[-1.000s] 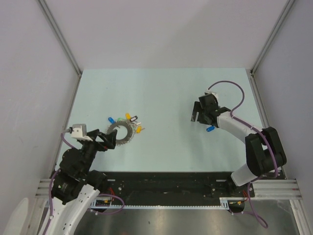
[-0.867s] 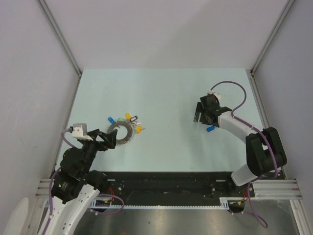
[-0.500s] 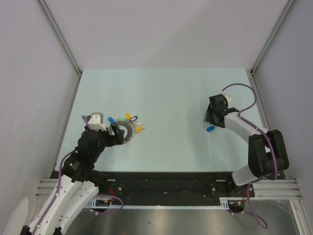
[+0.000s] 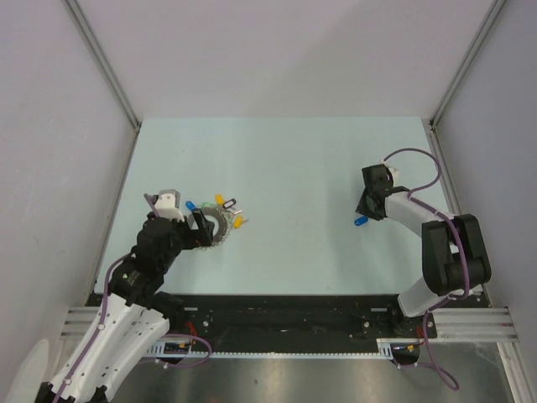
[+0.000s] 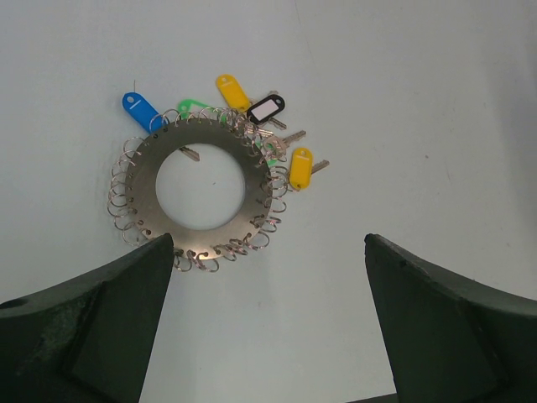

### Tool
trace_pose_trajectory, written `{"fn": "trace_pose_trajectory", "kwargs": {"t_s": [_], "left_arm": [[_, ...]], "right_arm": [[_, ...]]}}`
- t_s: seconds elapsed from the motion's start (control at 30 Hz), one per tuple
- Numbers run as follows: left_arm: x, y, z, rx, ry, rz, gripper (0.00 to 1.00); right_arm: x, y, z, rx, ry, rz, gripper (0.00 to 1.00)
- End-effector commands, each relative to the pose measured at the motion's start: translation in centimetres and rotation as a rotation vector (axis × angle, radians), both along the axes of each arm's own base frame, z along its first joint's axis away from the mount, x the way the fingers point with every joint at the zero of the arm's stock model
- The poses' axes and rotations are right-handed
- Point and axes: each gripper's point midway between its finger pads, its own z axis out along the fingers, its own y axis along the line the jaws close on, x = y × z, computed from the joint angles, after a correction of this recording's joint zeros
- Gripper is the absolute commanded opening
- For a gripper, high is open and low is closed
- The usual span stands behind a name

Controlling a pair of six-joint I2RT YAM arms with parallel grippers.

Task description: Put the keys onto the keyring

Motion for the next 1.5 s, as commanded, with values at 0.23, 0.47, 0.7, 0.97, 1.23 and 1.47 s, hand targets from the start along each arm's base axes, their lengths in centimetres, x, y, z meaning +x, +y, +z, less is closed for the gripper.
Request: {"fn": "trace_pose_trajectory", "kwargs": {"t_s": [0.23, 0.47, 0.7, 0.97, 1.23, 1.47], "left_arm": [[0.2, -0.2, 2.2, -0.022, -0.060, -0.013, 1.00], [0.2, -0.2, 2.2, -0.024, -0.061, -0.014, 1.00], [0.2, -0.2, 2.3, -0.025, -0.062, -0.016, 1.00], [0.2, -0.3, 2.3, -0.025, -0.063, -0.019, 1.00], [0.1, -0.4, 2.5, -0.028, -0.071, -0.022, 1.00], [-0.1, -0.4, 2.6, -0.034, -0.082, -0.028, 1.00]], "right_arm": [[0.8, -0.6, -0.9, -0.010, -0.008, -0.042, 0.28], [0.5, -1.3, -0.8, -0.044, -0.001, -0.062, 0.28], [0.6, -1.7, -0.3, -0.050, -0.012, -0.063, 0.30], [0.5, -1.6, -0.7, -0.050, 0.001, -0.059, 0.16], [0.2, -2.7, 0.9, -0.067, -0.022, -0.078, 0.00], [-0.2, -4.5, 4.9, -0.078, -0.113, -0.120, 0.00]]}}
